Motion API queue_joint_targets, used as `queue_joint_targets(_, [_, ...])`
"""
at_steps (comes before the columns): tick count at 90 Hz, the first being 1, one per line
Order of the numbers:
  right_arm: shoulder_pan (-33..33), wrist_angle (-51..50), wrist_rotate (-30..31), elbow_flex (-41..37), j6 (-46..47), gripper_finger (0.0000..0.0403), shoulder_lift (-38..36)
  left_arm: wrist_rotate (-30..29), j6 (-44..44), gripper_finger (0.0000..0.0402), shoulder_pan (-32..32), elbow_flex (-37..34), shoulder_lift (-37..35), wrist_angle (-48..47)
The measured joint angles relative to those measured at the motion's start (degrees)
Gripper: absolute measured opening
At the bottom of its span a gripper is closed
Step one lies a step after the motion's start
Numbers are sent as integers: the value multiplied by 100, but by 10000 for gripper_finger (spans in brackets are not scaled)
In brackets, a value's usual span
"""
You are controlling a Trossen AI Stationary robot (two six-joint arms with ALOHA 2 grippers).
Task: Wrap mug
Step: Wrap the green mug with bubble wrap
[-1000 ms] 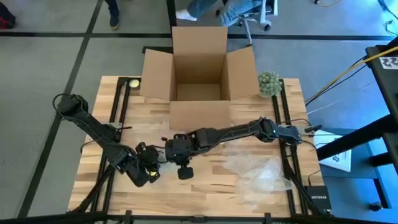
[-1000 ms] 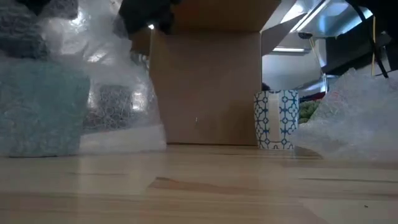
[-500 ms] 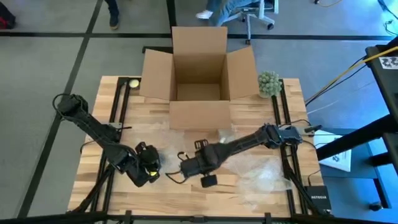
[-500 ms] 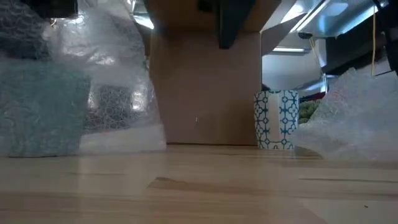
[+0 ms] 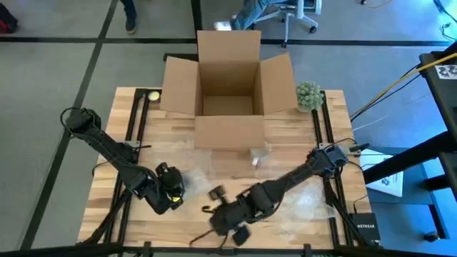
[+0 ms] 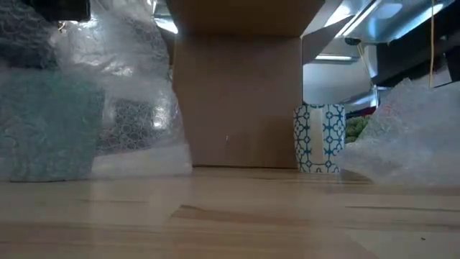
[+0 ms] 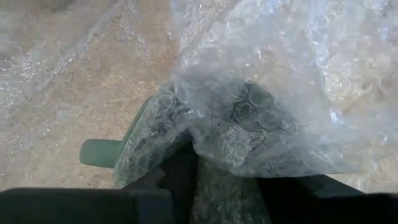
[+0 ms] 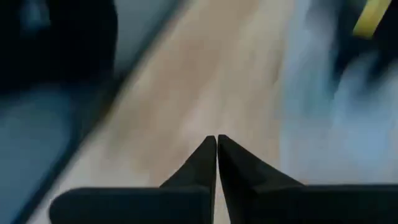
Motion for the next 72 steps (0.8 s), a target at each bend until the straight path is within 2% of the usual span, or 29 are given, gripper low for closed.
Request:
queue_joint_targets(7, [-125,1173,-145,-449,-238,1,14,0,1,136,0,0,-1,1])
queue_joint_targets(15, [-306,1747,-123,-902,-245,1,38,0,3,136,-14,0,1,-1])
queue_joint_targets(26, [-682,2438,746,-1557,96,1,38,-23,6,136,-65,0,-1,-4])
queue_joint_targets(34, [-939,2649,1021,-1809,192,1,55,-44,10,136,-96,0,-1,-6])
queue_joint_targets(54, [-1360,3260,905,-2164,577,1,34,-46,12,136,-85,2,-1,-6])
queue_joint_targets(61, [-1431,3489,677,-2333,594,1,56,-44,12,136,-79,2,-1,-6])
queue_joint_targets(72, [-1412,4009,675,-2722,734,1,21,-44,11,136,-79,4,-1,2])
